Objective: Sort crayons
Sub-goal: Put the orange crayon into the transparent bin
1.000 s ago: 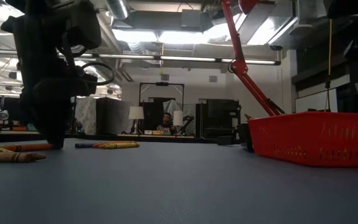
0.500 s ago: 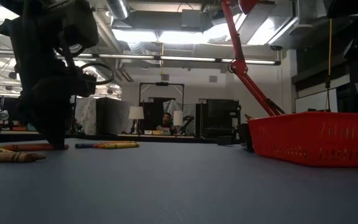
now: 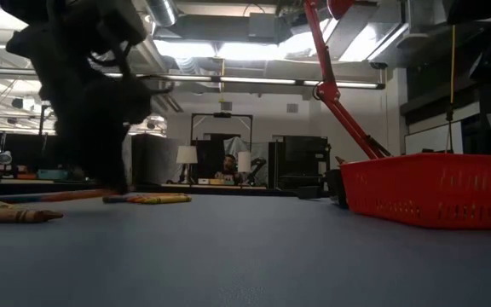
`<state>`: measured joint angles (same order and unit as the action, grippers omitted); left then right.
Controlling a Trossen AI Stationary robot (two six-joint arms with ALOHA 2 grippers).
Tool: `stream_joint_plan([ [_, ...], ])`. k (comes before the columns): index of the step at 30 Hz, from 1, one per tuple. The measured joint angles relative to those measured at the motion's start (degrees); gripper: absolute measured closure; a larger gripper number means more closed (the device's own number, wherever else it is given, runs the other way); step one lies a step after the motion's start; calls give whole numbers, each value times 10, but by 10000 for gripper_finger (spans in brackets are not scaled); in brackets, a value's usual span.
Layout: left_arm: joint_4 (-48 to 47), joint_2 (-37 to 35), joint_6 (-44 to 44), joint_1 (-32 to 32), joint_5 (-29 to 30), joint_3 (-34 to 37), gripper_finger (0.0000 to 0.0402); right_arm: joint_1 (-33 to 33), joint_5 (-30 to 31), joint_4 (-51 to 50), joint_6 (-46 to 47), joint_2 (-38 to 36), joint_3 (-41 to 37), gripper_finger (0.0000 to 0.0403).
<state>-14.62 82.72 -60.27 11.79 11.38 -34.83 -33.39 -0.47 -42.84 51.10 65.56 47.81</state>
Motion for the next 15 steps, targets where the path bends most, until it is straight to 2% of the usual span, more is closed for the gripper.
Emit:
stream_joint_plan([
  [8, 193, 0, 70, 0, 1, 0, 395, 0, 132, 64, -7, 0, 0, 255],
  [15, 416, 0, 175, 0, 4, -1, 395, 0, 228, 174, -84, 0, 0, 255],
])
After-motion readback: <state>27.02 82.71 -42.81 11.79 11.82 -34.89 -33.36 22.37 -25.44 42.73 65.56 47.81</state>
